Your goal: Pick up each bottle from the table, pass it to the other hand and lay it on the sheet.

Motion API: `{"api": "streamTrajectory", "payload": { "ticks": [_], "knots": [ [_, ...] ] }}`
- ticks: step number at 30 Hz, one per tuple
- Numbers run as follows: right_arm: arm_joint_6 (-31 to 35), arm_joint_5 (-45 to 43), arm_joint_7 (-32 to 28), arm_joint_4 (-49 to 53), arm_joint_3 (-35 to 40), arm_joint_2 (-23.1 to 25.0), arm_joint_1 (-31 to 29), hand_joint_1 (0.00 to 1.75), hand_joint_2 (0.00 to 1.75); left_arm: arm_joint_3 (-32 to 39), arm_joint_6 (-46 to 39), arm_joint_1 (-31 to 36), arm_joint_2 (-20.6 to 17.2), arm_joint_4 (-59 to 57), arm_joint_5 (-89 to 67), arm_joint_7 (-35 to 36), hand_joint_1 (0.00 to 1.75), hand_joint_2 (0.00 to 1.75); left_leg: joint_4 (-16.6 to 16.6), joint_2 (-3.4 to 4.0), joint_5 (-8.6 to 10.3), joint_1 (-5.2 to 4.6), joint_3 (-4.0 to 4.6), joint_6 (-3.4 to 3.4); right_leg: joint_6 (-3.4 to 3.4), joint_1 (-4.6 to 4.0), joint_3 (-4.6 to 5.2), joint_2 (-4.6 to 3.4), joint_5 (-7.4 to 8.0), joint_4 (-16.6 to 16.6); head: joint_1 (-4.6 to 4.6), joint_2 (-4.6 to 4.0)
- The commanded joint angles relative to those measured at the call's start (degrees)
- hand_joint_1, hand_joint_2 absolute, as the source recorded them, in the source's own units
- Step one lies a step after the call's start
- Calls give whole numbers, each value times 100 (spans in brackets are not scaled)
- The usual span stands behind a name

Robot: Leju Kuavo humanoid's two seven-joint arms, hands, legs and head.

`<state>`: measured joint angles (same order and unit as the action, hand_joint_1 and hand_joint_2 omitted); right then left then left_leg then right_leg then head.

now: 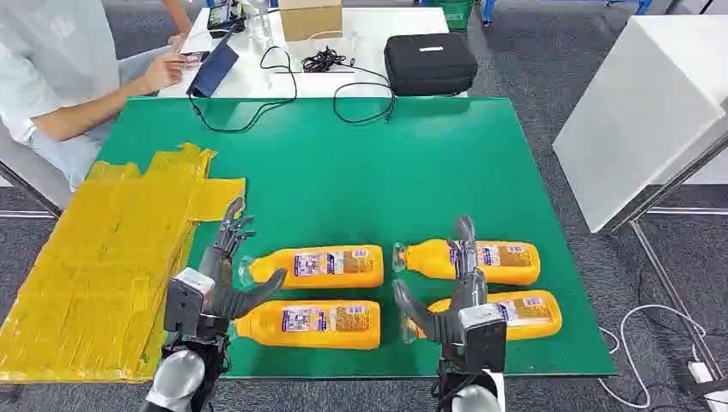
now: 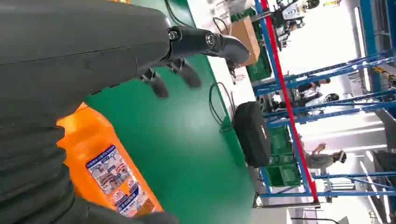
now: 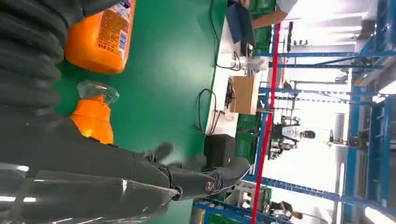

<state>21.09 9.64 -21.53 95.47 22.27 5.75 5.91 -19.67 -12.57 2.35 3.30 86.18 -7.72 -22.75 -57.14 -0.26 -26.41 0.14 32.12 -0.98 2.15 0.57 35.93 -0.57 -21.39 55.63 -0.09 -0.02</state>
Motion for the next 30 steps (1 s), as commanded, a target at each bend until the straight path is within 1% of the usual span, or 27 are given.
{"api": "streamTrajectory", "payload": {
  "ticks": [1, 2, 3, 4, 5, 6, 7, 8, 9, 10, 11, 12, 13, 14, 15, 17, 19, 21, 22, 23, 24, 25, 26, 27, 30],
  "knots": [
    [47, 381, 230, -481, 122, -252, -371, 0, 175, -83, 96, 212, -72, -390, 91, 64, 0, 175, 9, 3, -8, 3, -33, 4, -5, -5, -32, 3, -7, -9, 0, 0],
    [51, 445, 248, -502, 109, -264, -405, 0, 175, -71, 107, 217, -64, -405, 98, 65, 0, 175, 7, 4, -4, 2, -21, 3, -3, -3, -20, 1, -3, -8, 0, 0],
    [80, 634, 341, -539, 120, -303, -453, 0, 175, -55, 149, 219, -53, -416, 129, 73, 0, 175, 9, 5, -9, 4, -34, 4, -5, -6, -34, 1, -7, -10, 0, 0],
    [102, 760, 403, -581, 120, -333, -490, 0, 175, -51, 157, 222, -49, -420, 135, 74, 0, 175, 7, 2, -3, 1, -19, 2, -2, -2, -19, 2, -2, -8, 0, 0],
    [256, 1493, 764, -723, 218, -471, -629, 0, 175, -21, 213, 215, -26, -416, 147, 83, 0, 175, 7, 3, -7, 3, -30, 3, -4, -5, -30, 4, -6, -9, 0, 0],
    [261, 1639, 826, -775, 231, -500, -691, 0, 175, -5, 222, 207, -18, -408, 148, 85, 0, 175, 8, 5, -3, 1, -22, 1, -2, -2, -21, -1, -1, -9, 0, 0],
    [373, 2757, 1290, -1079, 388, -678, -1018, 0, 175, 19, 337, 249, 12, -418, 182, 125, 0, 175, 8, 6, -5, 2, -28, 2, -2, -4, -27, -1, -2, -11, 0, 0],
    [365, 2764, 1294, -1170, 350, -644, -1127, 0, 175, 37, 359, 268, 33, -416, 182, 137, 0, 175, 10, 8, -9, 4, -41, 2, -4, -6, -41, 0, -6, -14, 0, 0],
    [132, 3701, 1751, -1501, 570, -797, -1477, 0, 175, 45, 512, 333, 67, -448, 261, 184, 0, 175, 8, 14, -4, 4, -25, 1, -2, -5, -24, -9, 3, -13, 0, 0],
    [89, 3709, 1776, -1626, 569, -758, -1643, 0, 175, 57, 526, 386, 96, -477, 267, 190, 0, 175, 6, 11, 0, -1, -14, 0, 0, 1, -13, -6, 3, -7, 0, 0],
    [-284, 3860, 1859, -2025, 741, -798, -2046, 0, 175, 46, 632, 513, 139, -581, 323, 222, 0, 175, 4, 23, -5, 4, -27, 1, -2, -4, -24, -15, 4, -10, 0, 0],
    [-280, 3872, 1848, -2164, 721, -747, -2155, 0, 175, 46, 636, 564, 166, -628, 325, 220, 0, 175, 2, 20, 0, 3, -14, 0, -1, -3, -12, -14, 8, -8, 0, 0],
    [-342, 3956, 1853, -2365, 802, -740, -2313, 0, 175, 39, 680, 611, 179, -683, 355, 240, 0, 175, 3, 23, -2, 3, -26, 1, -2, -4, -25, -14, 9, -10, 0, 0],
    [-421, 4526, 2053, -2711, 1071, -779, -2609, 0, 175, -4, 805, 723, 213, -776, 424, 261, 0, 175, 5, 18, 1, 1, -23, 1, -2, -2, -20, -10, 10, -10, -2, 0],
    [-437, 4537, 2064, -2928, 1099, -693, -2753, 0, 175, -23, 795, 804, 255, -862, 416, 242, 0, 175, 4, 17, 1, 3, -31, 2, -4, -4, -28, -7, 9, -10, 0, 0],
    [-597, 4855, 2017, -3736, 1476, -539, -3313, 0, 175, -95, 875, 977, 314, -1006, 522, 250, 0, 175, 5, 9, 7, 1, -32, -3, -5, -3, -32, -3, 8, -10, -2, 0],
    [-624, 4991, 1950, -4245, 1658, -384, -3621, 0, 175, -139, 913, 1089, 359, -1101, 600, 244, 0, 175, 1, 20, 9, 2, -19, -2, -1, -2, -17, -15, 12, -4, 0, 0],
    [-678, 5002, 1904, -4713, 1764, -231, -3848, 0, 175, -197, 938, 1167, 387, -1195, 658, 250, 0, 175, 2, 28, 4, 5, -41, 2, -4, -6, -35, -18, 9, -4, -2, 0],
    [-678, 5002, 1904, -4713, 1764, -231, -3848, 0, 175, -197, 938, 1167, 387, -1195, 658, 250, 0, 175, 3, 23, 2, 5, -47, 3, -5, -7, -42, -11, 4, -4, 0, 0],
    [-719, 4960, 1878, -4908, 1788, -140, -3926, 0, 175, -216, 937, 1195, 403, -1239, 688, 245, 0, 175, 4, 9, 14, 1, -27, 1, 1, -2, -25, -3, 7, -2, 0, 0],
    [-722, 4936, 1855, -4992, 1795, -107, -3956, 0, 175, -215, 940, 1210, 407, -1258, 718, 240, 0, 175, 5, 7, 9, 5, -39, 3, -2, -7, -38, -1, 3, -5, 0, 0],
    [-722, 4936, 1855, -4992, 1795, -107, -3956, 0, 175, -215, 940, 1210, 407, -1258, 718, 240, 0, 175, 3, 9, 13, 1, -29, 0, 1, -2, -25, -5, 6, -1, -2, 0],
    [-727, 4936, 1856, -5009, 1807, -89, -3936, 0, 175, -215, 940, 1215, 406, -1259, 718, 240, 0, 175, 2, 9, 8, 4, -36, 1, 0, -5, -34, -3, 2, 0, 0, 0],
    [-778, 4919, 1839, -5187, 1836, -40, -4005, 0, 175, -223, 948, 1242, 415, -1294, 753, 232, 0, 175, 3, 8, 4, 5, -45, 2, -1, -7, -43, -1, -2, -1, -2, 0],
    [-799, 4833, 1802, -5585, 1877, 118, -4131, 0, 175, -261, 947, 1321, 418, -1357, 816, 221, 0, 175, 2, 2, 14, 1, -21, -1, 3, -1, -21, 1, 5, 2, 0, 0]
  ]
}}
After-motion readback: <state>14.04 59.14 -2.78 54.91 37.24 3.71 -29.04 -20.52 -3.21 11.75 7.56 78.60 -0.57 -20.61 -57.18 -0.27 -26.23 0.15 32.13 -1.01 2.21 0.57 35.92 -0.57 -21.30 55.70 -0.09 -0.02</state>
